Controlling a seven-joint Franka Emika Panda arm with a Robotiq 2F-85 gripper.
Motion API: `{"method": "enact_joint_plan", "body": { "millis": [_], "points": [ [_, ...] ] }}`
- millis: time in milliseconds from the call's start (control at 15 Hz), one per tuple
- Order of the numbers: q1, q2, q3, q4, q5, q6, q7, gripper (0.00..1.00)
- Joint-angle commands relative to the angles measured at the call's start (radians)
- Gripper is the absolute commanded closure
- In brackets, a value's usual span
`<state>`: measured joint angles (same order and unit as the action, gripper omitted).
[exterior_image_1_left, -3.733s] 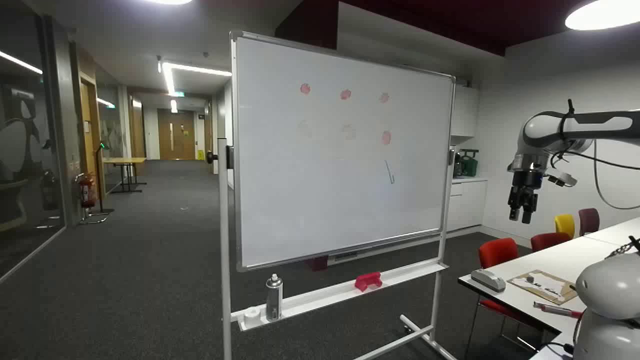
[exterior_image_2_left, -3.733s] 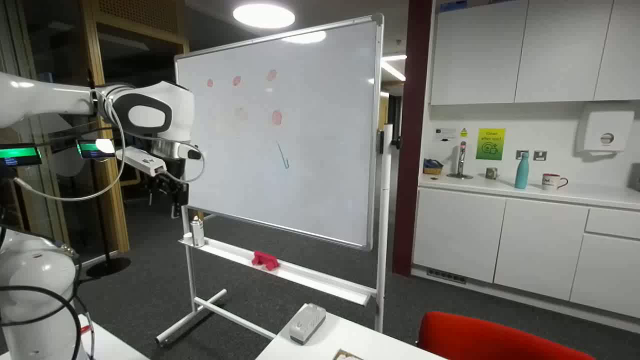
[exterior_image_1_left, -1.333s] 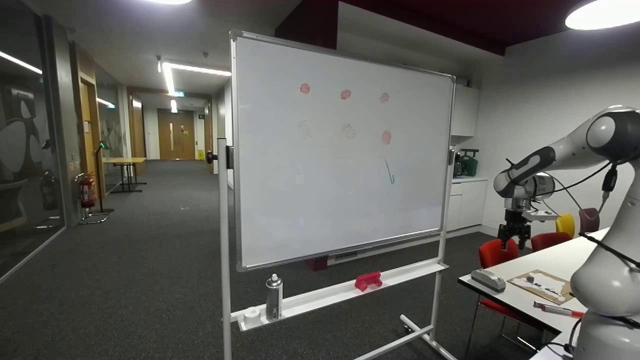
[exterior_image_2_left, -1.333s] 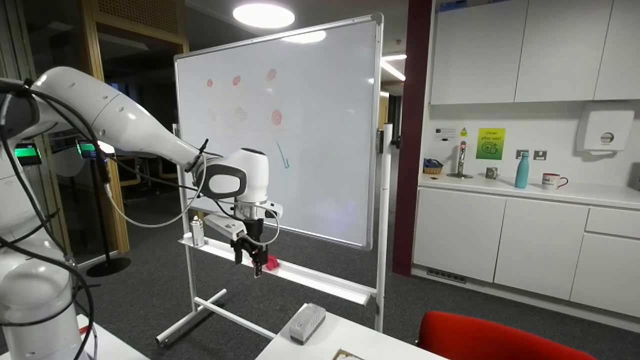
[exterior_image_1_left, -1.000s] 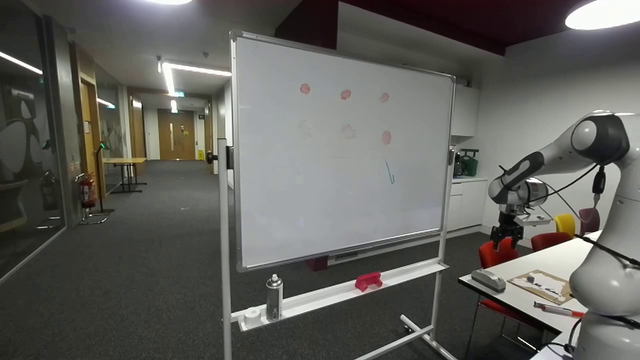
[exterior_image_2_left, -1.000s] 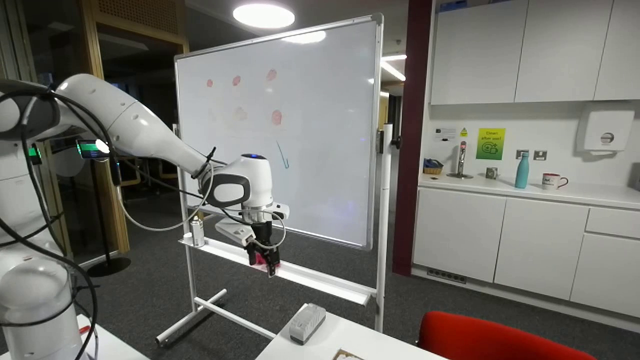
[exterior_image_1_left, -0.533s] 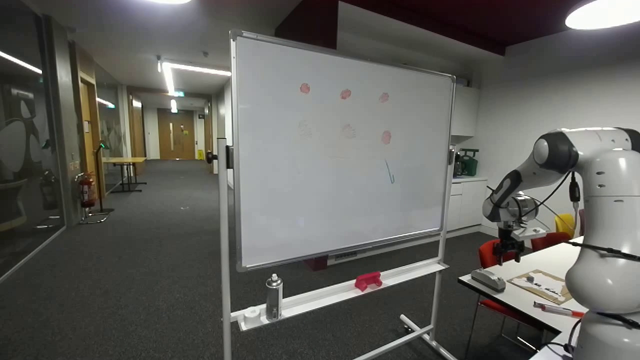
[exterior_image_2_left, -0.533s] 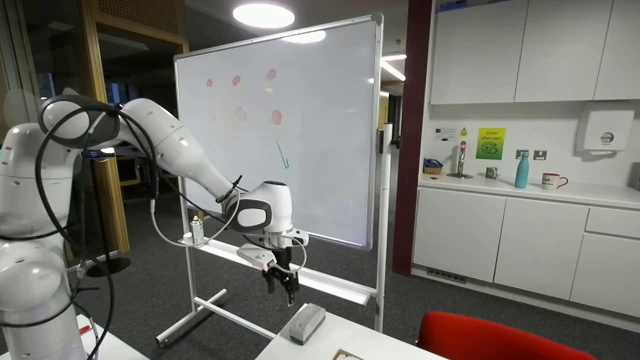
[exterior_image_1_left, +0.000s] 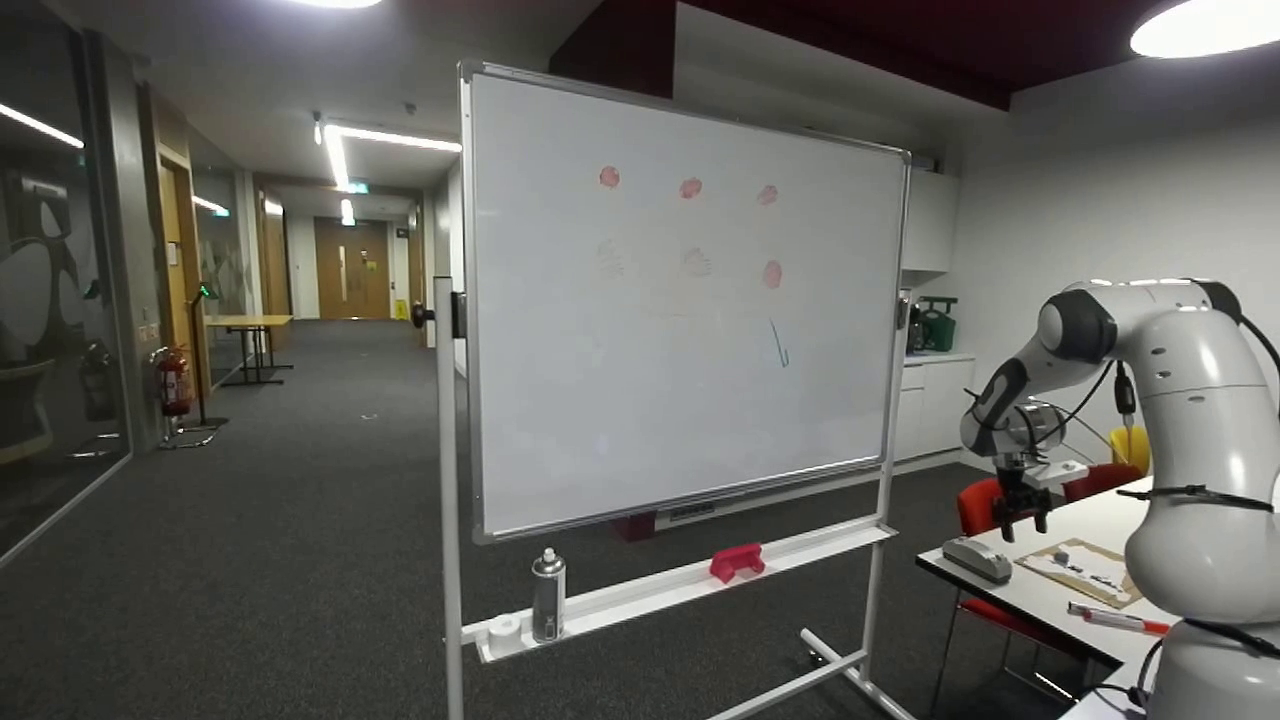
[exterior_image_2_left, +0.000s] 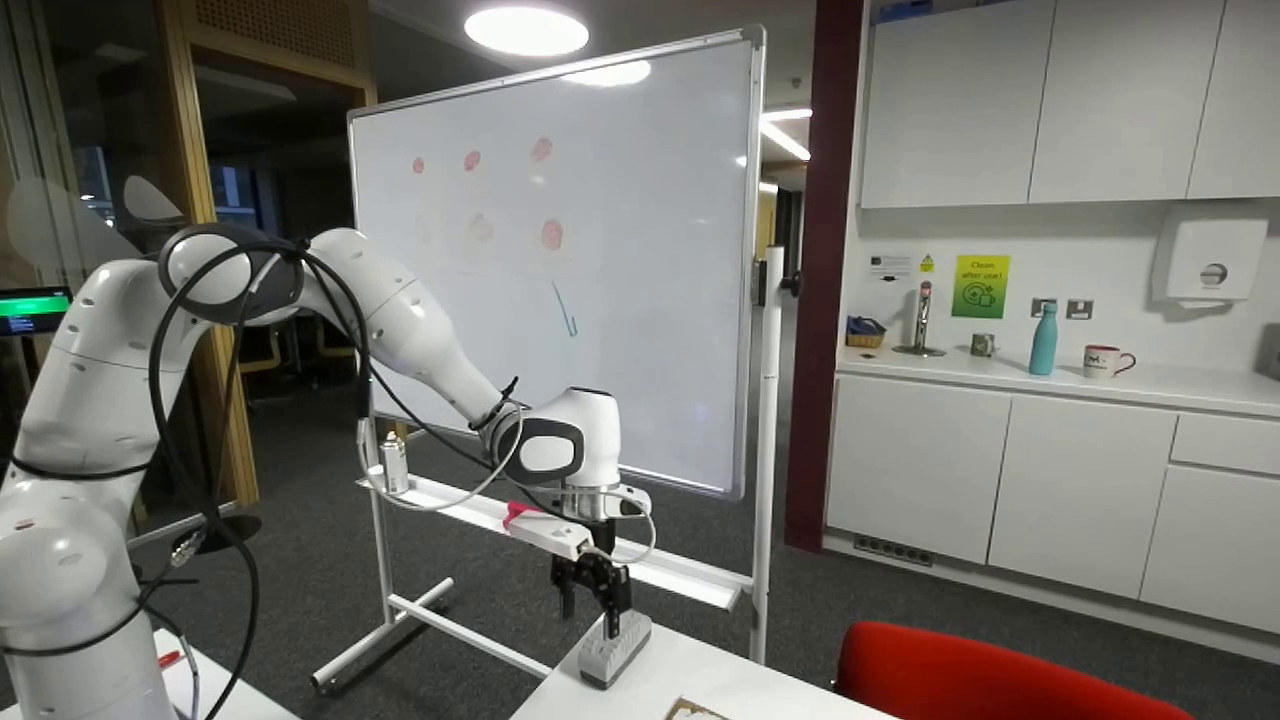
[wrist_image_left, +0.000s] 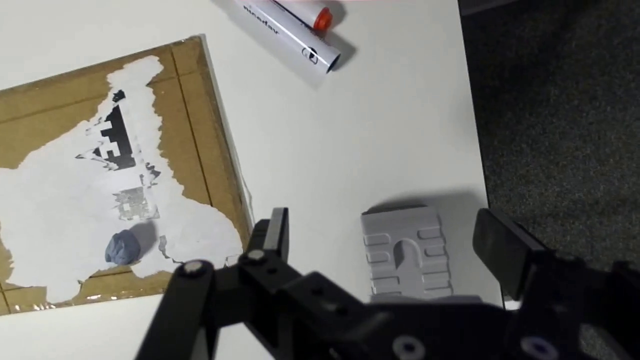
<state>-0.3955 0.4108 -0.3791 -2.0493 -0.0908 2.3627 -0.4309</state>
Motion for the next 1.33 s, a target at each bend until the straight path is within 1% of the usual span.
{"method": "enact_joint_plan", "body": {
  "millis": [0,67,200,333,533,733,1000,1133,1267],
  "points": [
    [-0.029,-0.005,0.032,0.002,-0.018,-0.003,0.013,0.00],
    [-0.029,-0.005,0.033,0.002,-0.018,-0.003,0.013,0.00],
    [-0.031,-0.005,0.042,-0.018,-0.023,0.067,-0.004,0.00],
    [-0.035,0.003,0.050,-0.024,-0.029,0.114,-0.013,0.00],
    [-0.057,0.014,0.074,-0.040,-0.024,0.199,-0.055,0.00],
    [-0.111,0.015,0.130,-0.058,0.036,0.253,-0.121,0.00],
    [-0.198,-0.001,0.224,-0.074,0.163,0.257,-0.259,0.00],
    [-0.224,0.004,0.248,-0.069,0.212,0.258,-0.321,0.00],
    [-0.236,0.012,0.255,-0.063,0.237,0.274,-0.351,0.00]
  ]
}}
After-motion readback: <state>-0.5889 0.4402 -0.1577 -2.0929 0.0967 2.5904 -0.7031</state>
